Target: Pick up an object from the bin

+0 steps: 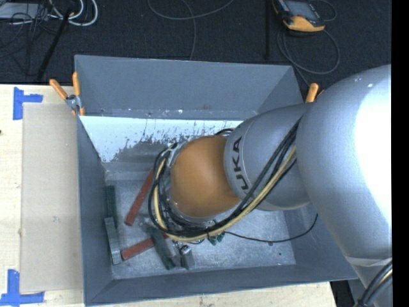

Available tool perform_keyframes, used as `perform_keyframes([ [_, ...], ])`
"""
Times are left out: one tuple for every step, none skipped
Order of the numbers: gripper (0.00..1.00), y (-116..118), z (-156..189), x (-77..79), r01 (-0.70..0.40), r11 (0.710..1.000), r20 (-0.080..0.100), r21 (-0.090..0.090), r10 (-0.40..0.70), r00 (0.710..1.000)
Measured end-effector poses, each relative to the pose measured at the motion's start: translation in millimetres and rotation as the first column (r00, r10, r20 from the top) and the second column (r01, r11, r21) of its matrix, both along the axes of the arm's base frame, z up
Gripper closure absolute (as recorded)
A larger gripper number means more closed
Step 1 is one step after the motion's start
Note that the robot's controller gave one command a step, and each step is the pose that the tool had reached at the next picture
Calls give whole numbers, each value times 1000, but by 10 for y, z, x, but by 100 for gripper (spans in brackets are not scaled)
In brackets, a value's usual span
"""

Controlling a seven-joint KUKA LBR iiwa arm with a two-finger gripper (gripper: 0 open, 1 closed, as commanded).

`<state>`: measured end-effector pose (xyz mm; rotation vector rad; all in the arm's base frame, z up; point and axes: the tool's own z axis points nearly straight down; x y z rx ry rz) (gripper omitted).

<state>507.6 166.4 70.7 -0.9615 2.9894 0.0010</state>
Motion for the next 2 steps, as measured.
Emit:
perform_keyframes([
  [0, 495, -12, -160, -256, 967, -1, 1, 256, 967],
  [100, 485, -14, -158, -253, 967, -2, 0, 253, 967],
])
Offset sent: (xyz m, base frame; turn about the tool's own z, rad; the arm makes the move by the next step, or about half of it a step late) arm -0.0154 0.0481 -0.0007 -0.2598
